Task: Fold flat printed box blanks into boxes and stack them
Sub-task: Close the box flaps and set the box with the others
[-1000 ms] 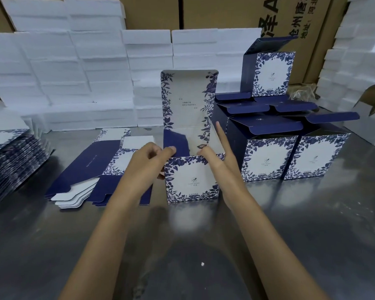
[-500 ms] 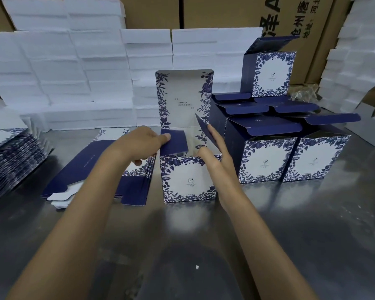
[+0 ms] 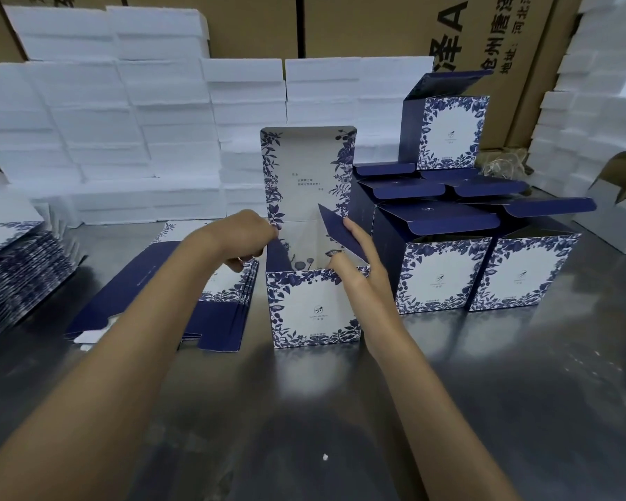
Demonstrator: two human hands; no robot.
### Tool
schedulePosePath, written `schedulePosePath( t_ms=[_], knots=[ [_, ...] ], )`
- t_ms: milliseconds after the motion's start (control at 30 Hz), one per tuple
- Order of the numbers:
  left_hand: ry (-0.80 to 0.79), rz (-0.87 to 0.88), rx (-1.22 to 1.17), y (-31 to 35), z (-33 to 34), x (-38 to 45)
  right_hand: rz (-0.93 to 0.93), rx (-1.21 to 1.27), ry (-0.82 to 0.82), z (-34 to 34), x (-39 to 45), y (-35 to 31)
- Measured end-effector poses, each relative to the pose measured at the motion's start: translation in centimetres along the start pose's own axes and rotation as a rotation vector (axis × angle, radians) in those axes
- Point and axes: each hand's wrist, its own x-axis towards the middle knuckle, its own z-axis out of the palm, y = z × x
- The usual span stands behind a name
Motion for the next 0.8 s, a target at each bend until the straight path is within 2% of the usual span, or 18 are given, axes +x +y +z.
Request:
schedulePosePath(
  t_ms=[67, 133, 233, 267, 367, 433, 600, 700, 800],
  knots=[
    [-0.02, -0.033, 0.0, 0.1, -0.4, -0.2, -0.001, 0.016, -0.002, -0.2, 0.1, 0.0],
    [0.036, -0.022, -0.14, -0.1, 0.2, -0.4, 0.011, 0.015, -0.017, -0.4, 0.1, -0.2],
    [0.32, 0.105, -0.424, -1.2, 2.8, -0.8, 0.026, 0.004, -0.062, -0.5, -0.1, -0.5],
    [0.35, 0.133, -0.567, -1.7, 3.7, -0.9, 0.03, 0.011, -0.075, -0.5, -0.1, -0.5],
    [0.228, 0.13, -1.031, -2.4, 5.7, -1.9, 0.05, 0.024, -0.099, -0.8, 0.6, -0.5],
    [0.208, 0.161, -1.174, -2.8, 6.6, -2.6, 0.084, 0.037, -0.108, -1.1, 0.9, -0.6],
    [0.222, 0.243, -1.283, -3.5, 7.5, -4.1, 0.124, -0.028, -0.151, -2.0, 0.2, -1.2],
    [0.258, 0.232, -1.274, -3.9, 7.2, -4.6, 0.173, -0.227, -0.133, -2.5, 0.3, -1.9],
    [0.251, 0.237, -1.249, -4.3, 6.9, -4.7, 0.162, -0.425, -0.209, -3.2, 0.3, -2.9]
  ],
)
